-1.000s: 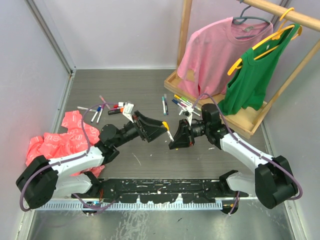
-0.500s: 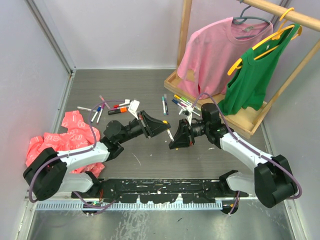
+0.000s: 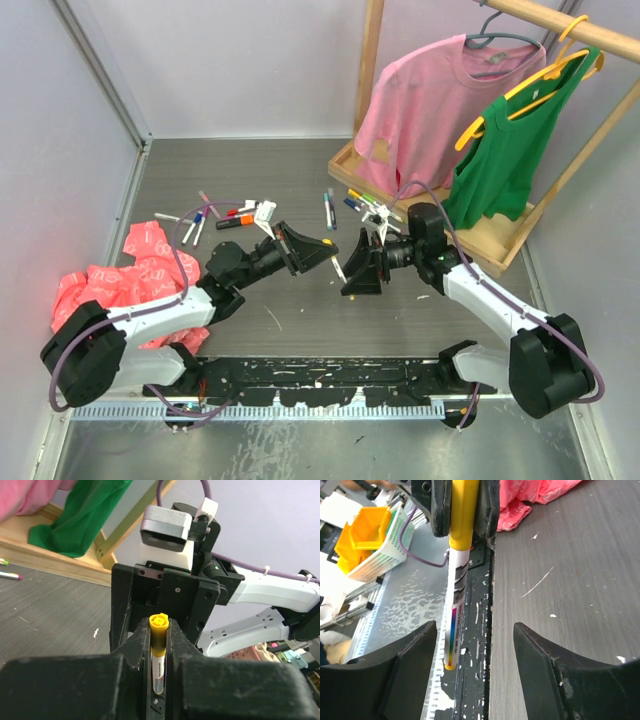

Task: Open the pen caps
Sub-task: Open the pen cap from the pen.

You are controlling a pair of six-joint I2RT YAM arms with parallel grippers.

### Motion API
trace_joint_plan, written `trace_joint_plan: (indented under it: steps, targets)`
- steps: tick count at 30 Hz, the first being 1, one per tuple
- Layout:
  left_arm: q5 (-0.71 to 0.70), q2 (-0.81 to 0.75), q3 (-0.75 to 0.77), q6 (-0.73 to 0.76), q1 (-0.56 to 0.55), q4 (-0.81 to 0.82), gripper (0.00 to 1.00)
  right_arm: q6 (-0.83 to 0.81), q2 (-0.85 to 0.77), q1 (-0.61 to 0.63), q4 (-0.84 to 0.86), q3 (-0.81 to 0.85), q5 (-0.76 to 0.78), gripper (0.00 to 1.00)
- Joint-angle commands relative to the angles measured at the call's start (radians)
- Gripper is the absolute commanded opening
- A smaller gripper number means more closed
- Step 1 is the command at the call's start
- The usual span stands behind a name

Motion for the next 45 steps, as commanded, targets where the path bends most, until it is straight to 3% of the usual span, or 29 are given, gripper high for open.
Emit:
trace_joint_plan:
  steps: [1,6,14,27,30,33,36,42,45]
  targets:
    - [-0.098,-0.038,-0.006,0.07,-0.029,-0.03,0.0,0.005,-0.051,-0.013,0.05,0.024,0.067,0.68]
    - [-0.163,-0.018,0.02,0.118,-0.079,-0.072,0.0,0.062,-0.05,-0.011,0.112,0.004,0.088,0.65]
    - [-0.265,-0.028,0.036,0.184,-0.124,-0.105,0.0,0.077,-0.042,-0.01,0.119,-0.001,0.101,0.47]
    - [-0.306,-0.05,0.044,0.21,-0.124,-0.087,0.0,0.077,-0.015,0.026,0.114,-0.003,0.091,0.4]
    - [-0.319,-0.052,0.042,0.211,-0.124,-0.075,0.0,0.07,-0.013,0.028,0.11,0.0,0.091,0.27]
    - [-0.367,-0.056,0.048,0.224,-0.122,-0.047,0.0,0.062,-0.01,0.031,0.1,0.005,0.087,0.03]
    - [-0.404,-0.075,0.105,0.253,-0.07,-0.046,0.0,0.057,0.0,0.034,0.091,0.007,0.071,0.01]
    - [-0.396,-0.078,0.311,0.257,0.145,-0.082,0.0,0.061,0.022,0.044,0.075,0.015,0.062,0.01]
    - [-0.374,-0.07,0.387,0.256,0.186,-0.098,0.0,0.057,0.032,0.044,0.061,0.023,0.056,0.01]
